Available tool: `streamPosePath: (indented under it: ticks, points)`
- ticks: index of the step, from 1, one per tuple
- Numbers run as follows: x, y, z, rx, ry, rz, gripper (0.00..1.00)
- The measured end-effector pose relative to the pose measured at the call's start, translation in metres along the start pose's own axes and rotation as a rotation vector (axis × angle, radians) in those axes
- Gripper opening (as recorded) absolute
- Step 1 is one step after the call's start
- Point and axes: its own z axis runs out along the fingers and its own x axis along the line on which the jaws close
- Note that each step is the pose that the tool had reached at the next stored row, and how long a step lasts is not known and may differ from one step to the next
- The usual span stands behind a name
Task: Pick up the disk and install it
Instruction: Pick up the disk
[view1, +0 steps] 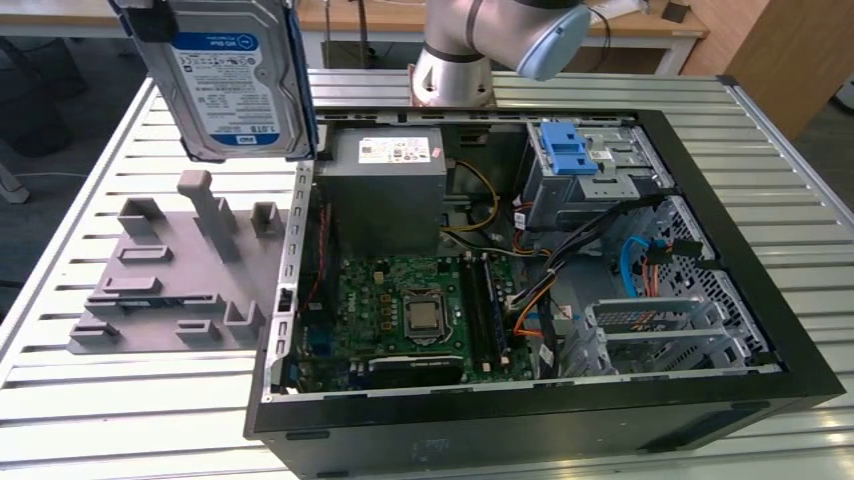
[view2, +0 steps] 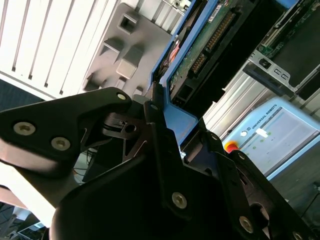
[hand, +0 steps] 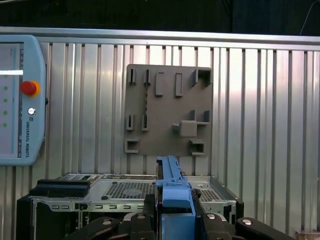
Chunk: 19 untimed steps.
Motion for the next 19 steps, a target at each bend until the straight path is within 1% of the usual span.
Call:
streamPosePath:
  ticks: [6,7,10,12,15,16,19]
  points:
    - [0.0024,-0.0086,0.0001,0.0000,0.0000,0.000,0.36]
    - [0.0157,-0.0141,0.0002,0.0001,0.0000,0.000,0.36]
    - [0.0233,-0.0159,0.0003,0.0000,0.0000,0.000,0.36]
    - [0.0268,-0.0180,0.0004,0.0001,0.0000,0.000,0.36]
    - [0.0295,-0.0224,0.0006,0.0001,-0.0001,0.000,0.36]
    - [0.0305,-0.0260,0.0007,-0.0001,0.0000,0.000,0.36]
    - [0.0310,-0.0325,0.0008,-0.0002,0.0000,0.000,0.36]
